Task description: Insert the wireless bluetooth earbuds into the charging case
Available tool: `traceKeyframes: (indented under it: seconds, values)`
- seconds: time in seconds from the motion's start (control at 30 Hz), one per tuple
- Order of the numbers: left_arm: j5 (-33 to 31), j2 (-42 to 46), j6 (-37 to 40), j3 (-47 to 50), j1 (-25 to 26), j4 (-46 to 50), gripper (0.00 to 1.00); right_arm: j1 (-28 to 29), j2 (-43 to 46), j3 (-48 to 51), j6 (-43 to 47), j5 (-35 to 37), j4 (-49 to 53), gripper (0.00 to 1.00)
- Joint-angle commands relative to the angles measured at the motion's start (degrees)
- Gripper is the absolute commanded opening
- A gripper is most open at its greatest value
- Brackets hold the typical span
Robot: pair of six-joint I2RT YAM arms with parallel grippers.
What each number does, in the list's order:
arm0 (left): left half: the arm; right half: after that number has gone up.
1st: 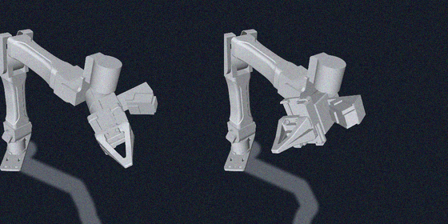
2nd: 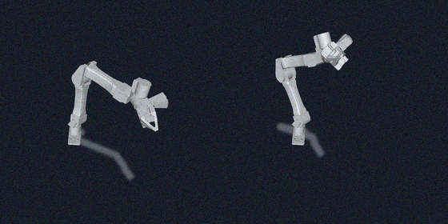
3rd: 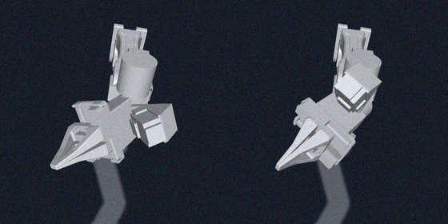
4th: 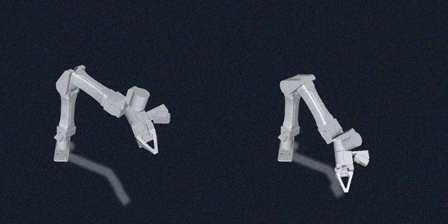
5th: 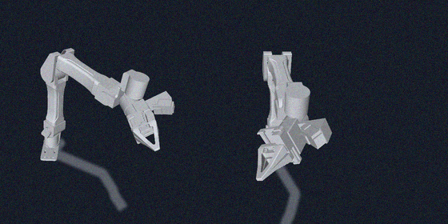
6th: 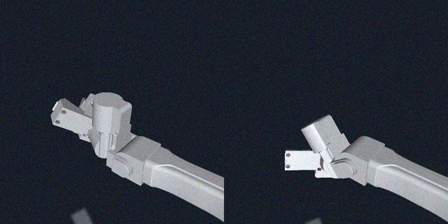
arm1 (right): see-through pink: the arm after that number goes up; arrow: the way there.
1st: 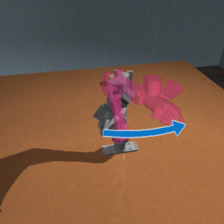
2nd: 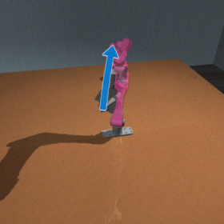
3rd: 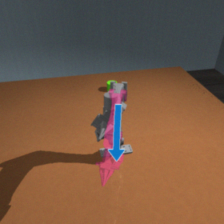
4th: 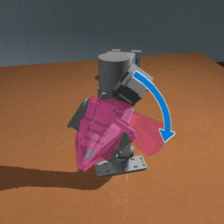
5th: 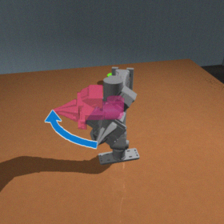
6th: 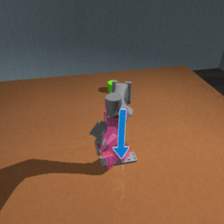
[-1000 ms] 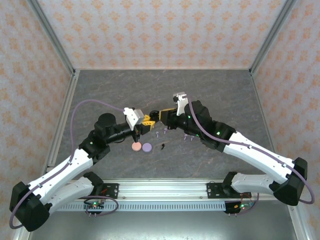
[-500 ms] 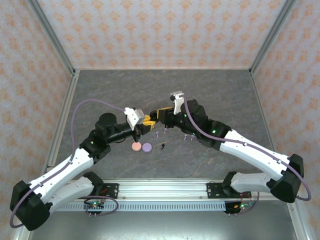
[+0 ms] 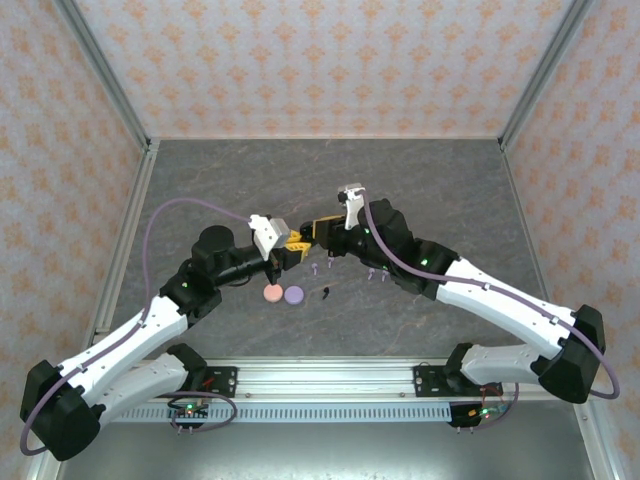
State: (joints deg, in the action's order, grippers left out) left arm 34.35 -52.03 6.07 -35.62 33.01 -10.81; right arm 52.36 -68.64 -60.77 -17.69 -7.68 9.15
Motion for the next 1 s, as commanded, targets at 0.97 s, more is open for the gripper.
traceKeyframes:
  seconds: [0.97]
  values:
    - [-0.4,0.0,0.0,-1.2,0.4,-3.2,0.0,0.4,-4.5,-6.7,2.0,-1.6,10.9,0.24]
